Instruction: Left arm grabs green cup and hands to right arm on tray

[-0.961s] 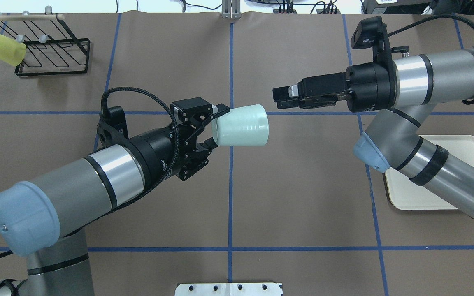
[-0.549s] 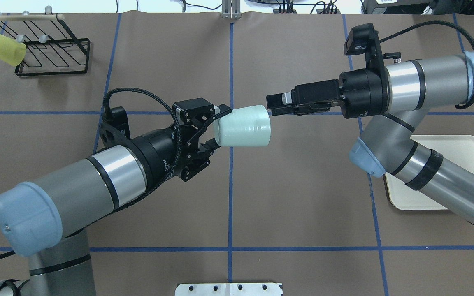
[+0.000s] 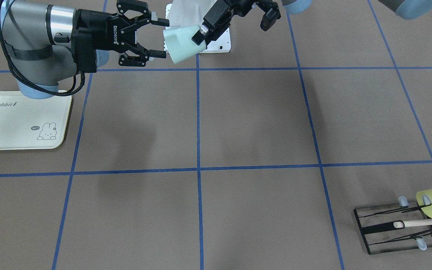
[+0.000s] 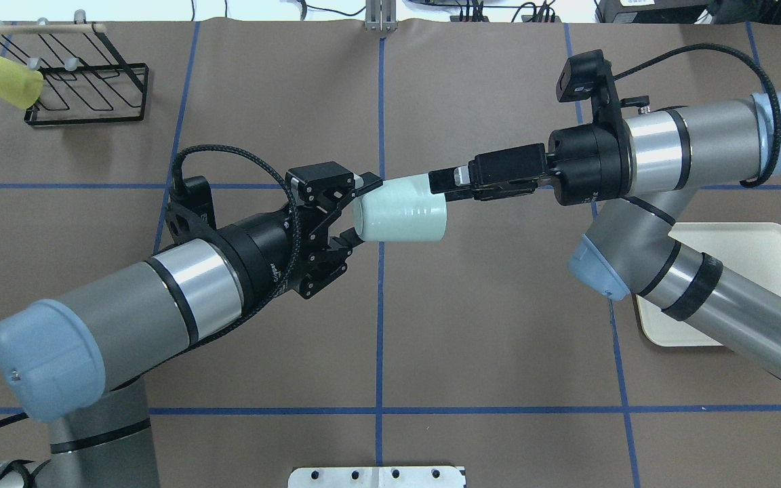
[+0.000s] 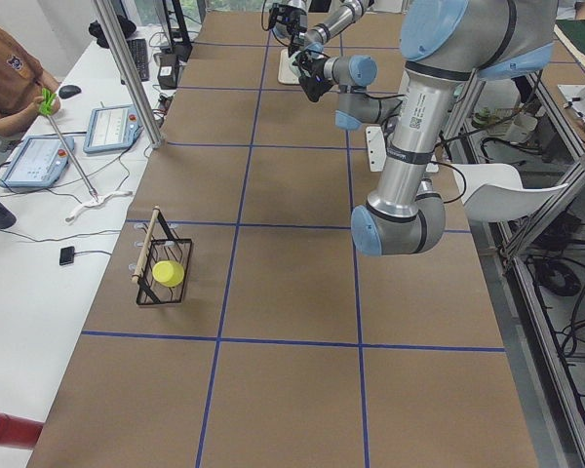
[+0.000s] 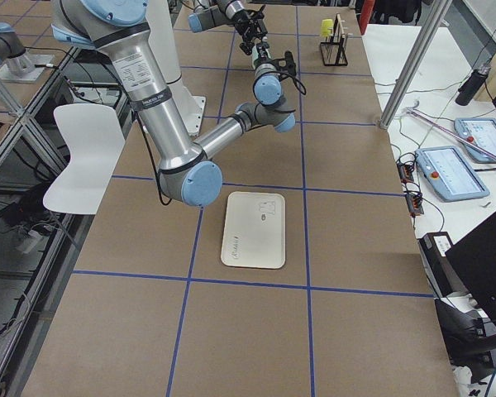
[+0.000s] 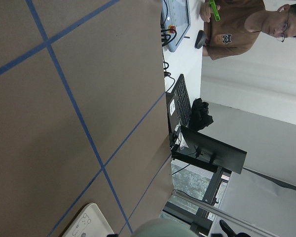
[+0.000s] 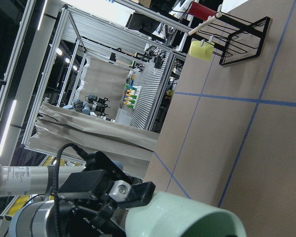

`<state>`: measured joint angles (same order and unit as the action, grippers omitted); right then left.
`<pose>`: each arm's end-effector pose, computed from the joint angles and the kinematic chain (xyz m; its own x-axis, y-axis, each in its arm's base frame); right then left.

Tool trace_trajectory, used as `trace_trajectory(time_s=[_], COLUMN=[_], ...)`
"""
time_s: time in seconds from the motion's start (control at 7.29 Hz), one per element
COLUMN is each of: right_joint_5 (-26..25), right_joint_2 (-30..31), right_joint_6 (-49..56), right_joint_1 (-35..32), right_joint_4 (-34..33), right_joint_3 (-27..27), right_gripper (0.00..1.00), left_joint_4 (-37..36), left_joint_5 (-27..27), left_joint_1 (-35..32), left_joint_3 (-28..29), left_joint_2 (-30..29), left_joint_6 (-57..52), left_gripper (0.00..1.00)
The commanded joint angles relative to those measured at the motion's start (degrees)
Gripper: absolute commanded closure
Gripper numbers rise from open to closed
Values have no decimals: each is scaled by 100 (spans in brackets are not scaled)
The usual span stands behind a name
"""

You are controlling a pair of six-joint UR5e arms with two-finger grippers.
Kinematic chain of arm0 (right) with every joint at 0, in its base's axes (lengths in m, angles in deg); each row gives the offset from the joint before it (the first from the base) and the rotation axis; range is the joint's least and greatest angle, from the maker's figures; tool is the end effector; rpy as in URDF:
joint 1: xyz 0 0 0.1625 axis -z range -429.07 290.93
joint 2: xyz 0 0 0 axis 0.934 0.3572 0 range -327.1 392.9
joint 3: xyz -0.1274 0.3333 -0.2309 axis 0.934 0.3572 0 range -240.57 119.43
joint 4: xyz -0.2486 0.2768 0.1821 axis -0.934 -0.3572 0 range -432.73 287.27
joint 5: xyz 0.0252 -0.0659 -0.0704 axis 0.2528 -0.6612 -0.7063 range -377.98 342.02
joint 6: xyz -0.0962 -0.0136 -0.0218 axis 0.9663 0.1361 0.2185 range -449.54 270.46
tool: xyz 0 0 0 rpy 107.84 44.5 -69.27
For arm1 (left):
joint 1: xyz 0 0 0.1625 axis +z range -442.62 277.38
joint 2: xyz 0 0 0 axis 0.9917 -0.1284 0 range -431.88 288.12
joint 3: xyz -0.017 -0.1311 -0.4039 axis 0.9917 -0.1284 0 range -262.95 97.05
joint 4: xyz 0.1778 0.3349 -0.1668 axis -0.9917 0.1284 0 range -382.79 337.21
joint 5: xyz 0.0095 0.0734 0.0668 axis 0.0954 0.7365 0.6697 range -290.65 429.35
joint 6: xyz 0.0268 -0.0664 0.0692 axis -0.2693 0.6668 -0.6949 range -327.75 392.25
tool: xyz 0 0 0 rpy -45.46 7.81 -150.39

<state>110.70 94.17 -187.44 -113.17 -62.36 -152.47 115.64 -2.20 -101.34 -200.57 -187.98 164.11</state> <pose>-0.3348 -0.4233 0.2091 -0.4949 -0.3301 0.8038 -0.1378 0.9432 0.3024 0.4117 -0.3135 0.1106 -0.5471 -0.4830 -0.6837 0.3120 0.6402 -0.7019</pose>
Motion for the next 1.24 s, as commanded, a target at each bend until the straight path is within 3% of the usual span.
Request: trace_trajectory(time_s=[0.0,0.55,1.1], right_joint_5=[25,34,34], right_joint_2=[0,0,0], right_joint_6=[-1,-1,-10], right_joint_1=[24,68,77], right_joint_4=[0,0,9], right_joint_3=[-21,-38,-65], right_gripper=[27,37,38], left_joint_4=[0,-9,0], left_joint_5=[0,0,0], left_joint_1=[0,0,9], left_joint_3=[-7,-16,-7], left_joint_2=[0,0,0], left_joint_6=[6,6,-2], left_gripper=[82,82,83])
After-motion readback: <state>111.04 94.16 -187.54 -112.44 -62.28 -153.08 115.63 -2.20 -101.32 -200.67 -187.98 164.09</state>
